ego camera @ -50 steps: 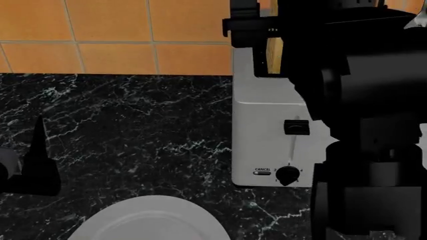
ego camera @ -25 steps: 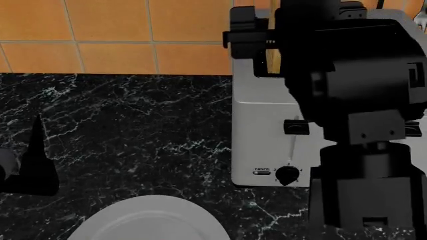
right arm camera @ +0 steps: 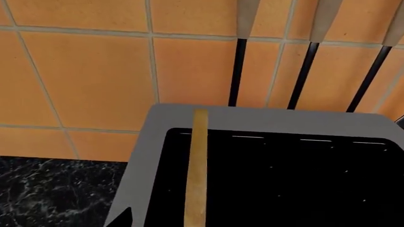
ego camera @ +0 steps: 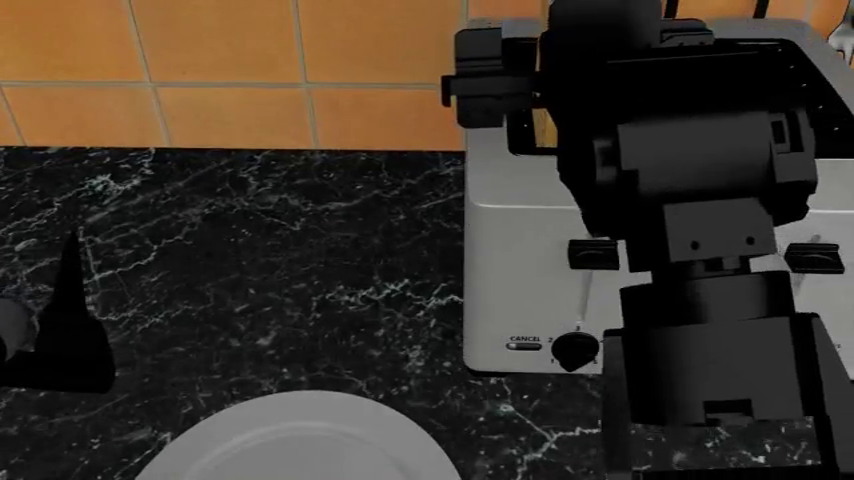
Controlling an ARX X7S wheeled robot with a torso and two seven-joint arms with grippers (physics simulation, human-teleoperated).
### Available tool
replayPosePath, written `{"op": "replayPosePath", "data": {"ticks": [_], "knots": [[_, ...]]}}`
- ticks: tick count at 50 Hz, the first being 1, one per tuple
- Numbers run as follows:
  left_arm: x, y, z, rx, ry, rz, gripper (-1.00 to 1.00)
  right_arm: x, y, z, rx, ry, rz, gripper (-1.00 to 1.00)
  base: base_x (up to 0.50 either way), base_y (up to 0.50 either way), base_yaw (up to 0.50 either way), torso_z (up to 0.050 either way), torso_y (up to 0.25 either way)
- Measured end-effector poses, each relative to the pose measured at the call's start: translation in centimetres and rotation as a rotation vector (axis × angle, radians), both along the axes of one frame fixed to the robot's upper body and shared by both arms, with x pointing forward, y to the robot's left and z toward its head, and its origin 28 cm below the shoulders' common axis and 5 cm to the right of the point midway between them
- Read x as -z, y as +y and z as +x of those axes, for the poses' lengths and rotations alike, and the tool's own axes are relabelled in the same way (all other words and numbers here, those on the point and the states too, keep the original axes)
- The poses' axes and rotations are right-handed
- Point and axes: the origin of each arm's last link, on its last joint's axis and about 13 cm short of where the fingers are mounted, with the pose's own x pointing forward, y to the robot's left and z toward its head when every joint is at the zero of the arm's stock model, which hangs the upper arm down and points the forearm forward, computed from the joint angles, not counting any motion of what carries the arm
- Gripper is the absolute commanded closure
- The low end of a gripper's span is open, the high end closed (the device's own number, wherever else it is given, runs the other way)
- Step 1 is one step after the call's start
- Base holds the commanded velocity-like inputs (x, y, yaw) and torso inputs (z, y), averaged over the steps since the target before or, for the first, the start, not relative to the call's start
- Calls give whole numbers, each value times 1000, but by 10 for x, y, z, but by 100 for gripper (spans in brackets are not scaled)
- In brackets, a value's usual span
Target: Place the toasted item on a plate.
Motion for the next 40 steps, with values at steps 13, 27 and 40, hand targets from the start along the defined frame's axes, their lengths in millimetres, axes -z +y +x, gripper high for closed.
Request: {"op": "replayPosePath", "data": {"ticks": [13,27,40], "knots": [[1,0,-1,-1,2,0,-100,9,0,5,-5,20,-1,-100,0,0,0,0,0],[1,0,-1,-2,2,2,-100,15,0,7,-5,30,12,100,0,0,0,0,0],[-1,0,-1,-2,-3,3,-100,11,0,5,-2,17,25,100,0,0,0,0,1]]}}
